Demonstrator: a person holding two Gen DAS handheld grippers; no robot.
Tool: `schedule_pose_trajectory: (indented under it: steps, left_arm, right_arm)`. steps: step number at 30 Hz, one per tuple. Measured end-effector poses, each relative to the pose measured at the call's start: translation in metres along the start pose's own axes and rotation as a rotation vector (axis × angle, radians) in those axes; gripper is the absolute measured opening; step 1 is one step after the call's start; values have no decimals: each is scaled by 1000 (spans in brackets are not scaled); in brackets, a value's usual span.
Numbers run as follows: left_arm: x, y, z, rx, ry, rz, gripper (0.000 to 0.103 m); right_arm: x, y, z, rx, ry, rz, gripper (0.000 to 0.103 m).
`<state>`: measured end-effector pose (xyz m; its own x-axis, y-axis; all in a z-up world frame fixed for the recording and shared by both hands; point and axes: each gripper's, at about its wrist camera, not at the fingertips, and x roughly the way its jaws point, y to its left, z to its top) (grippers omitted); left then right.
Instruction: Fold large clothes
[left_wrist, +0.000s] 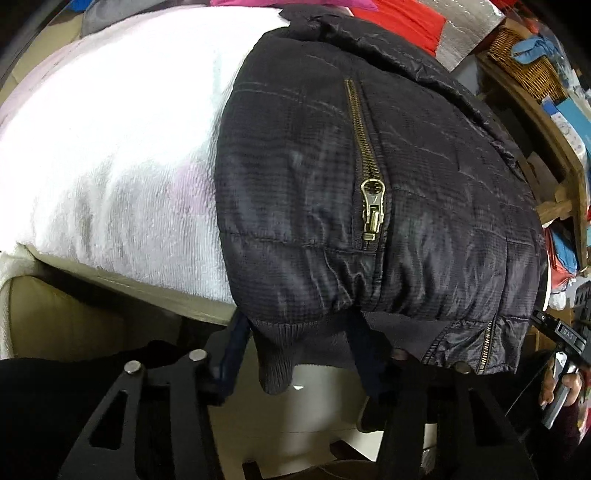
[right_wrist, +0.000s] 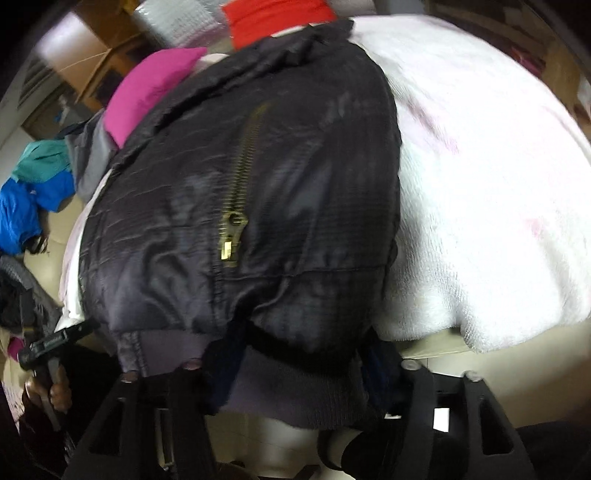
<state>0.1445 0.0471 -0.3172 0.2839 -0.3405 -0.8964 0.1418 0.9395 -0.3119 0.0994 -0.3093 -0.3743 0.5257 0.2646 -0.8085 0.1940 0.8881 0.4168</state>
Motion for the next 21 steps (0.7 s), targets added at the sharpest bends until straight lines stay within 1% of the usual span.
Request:
schedule_pose_trajectory:
  steps: [2, 3, 4, 6, 7, 8, 9, 10, 11, 12, 14, 15, 16, 17, 18, 19, 21]
  left_arm:
    - [0, -1, 0, -2, -4, -6, 46]
    - [-1, -1, 0, -1, -8, -10, 46]
    - [-2, -1, 0, 0, -10, -12, 46]
    - [-5, -3, 0, 0, -15, -21, 46]
    - [-8, -3, -1, -2, -14, -29, 46]
    - [-8, -3, 0, -8, -9, -30, 50]
    - [-7, -2, 0, -14, 0, -27, 55]
    - [-5, -2, 0, -17, 10, -28, 56]
    - [-1, -3, 0, -10, 21, -41, 59]
    - [0, -5, 0, 1, 20, -47, 60]
    - [-2, -11, -3, 35, 4, -49, 59]
    - [-3, -13, -4, 39, -3, -52, 48]
    - [-6, -13, -6, 40, -13, -52, 41]
    - [-10, -11, -5, 34, -27, -57, 28]
    - [-14, -10, -6, 27, -33, -72, 21]
    - [-17, -10, -6, 22, -42, -94, 18]
    - [-28, -12, -7, 41, -77, -122, 13]
  right_arm:
    - [0, 5, 0, -32, -3, -1, 68]
    - [-2, 9, -1, -53, -7, 3, 62]
    - [-4, 14, -3, -72, -9, 3, 54]
    - [-8, 22, -4, -110, -14, 19, 46]
    - [-10, 25, -5, -129, -18, 17, 46]
    - [-9, 26, -4, -133, -16, 6, 46]
    - [-6, 25, -3, -122, -7, -2, 49]
    - [1, 23, -2, -95, 11, -12, 56]
    - [7, 20, -1, -64, 31, -10, 58]
    - [10, 18, 0, -45, 39, -7, 60]
    - [11, 22, 2, -55, 42, -23, 61]
    - [10, 27, 2, -74, 43, -36, 56]
    - [13, 39, 3, -87, 44, -40, 46]
    - [10, 51, 1, -109, 39, -51, 42]
    - [7, 60, 0, -133, 30, -65, 32]
    - [1, 68, 1, -160, 16, -78, 24]
    - [-14, 86, 4, -203, -23, -66, 18]
